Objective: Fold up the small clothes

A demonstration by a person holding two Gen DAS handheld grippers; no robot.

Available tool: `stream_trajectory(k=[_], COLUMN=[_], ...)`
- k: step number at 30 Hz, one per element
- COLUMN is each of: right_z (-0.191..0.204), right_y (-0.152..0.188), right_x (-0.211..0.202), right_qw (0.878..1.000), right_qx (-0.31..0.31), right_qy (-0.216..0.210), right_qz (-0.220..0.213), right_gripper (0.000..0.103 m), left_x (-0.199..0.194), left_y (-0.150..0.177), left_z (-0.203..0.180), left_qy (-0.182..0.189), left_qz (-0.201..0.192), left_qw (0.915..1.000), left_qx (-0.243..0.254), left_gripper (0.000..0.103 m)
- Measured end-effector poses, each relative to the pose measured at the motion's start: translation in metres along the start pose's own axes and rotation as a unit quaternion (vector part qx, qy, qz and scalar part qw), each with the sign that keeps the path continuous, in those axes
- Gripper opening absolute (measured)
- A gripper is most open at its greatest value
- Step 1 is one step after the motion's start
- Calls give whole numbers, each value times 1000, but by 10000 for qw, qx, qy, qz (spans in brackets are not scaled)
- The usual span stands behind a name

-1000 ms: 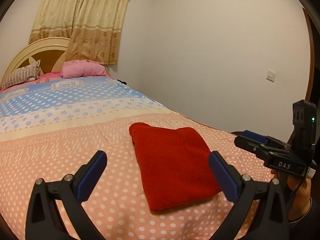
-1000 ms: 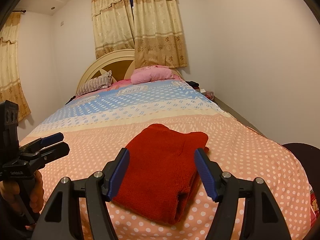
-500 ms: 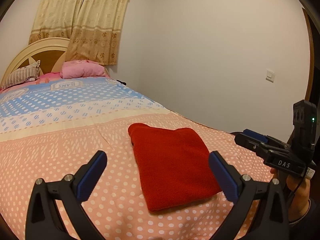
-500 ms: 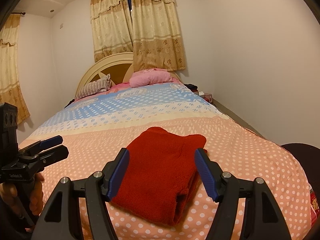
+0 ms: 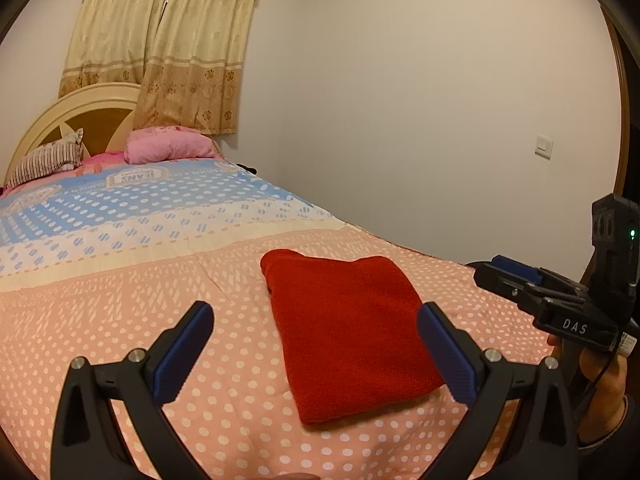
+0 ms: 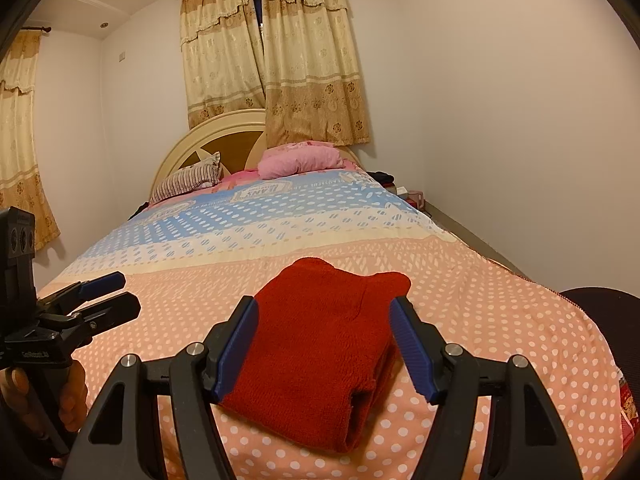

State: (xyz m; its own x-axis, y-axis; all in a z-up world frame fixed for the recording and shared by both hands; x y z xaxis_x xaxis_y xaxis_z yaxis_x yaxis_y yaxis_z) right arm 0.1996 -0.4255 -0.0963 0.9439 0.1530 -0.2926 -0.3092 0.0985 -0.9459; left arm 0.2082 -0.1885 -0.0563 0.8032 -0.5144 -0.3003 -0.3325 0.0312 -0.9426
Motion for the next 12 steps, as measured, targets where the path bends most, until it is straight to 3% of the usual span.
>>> stream_trajectory(k=[12], right_z=[1], right_y=[5], right_x=[3], right_qw=[10000], right_qx=[-1], right_qy=[-28], right_qz=[83], right_gripper=[69], left_x=[-3], left_y=[1], left_z=[-15], left_qy=[198], left_qz=[-45], left_qw=[9995], left_qx=[260], left_gripper=[103])
Point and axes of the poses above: each gripper's, at about its wrist camera, not at the fingertips, and x roughly the way its jaws point, z to its left, y to its underside, the point moved 9 cm from there along x, roughly the way its jaws point, and after that the axes turned 7 degrees about -z, right-handed, at the moved point
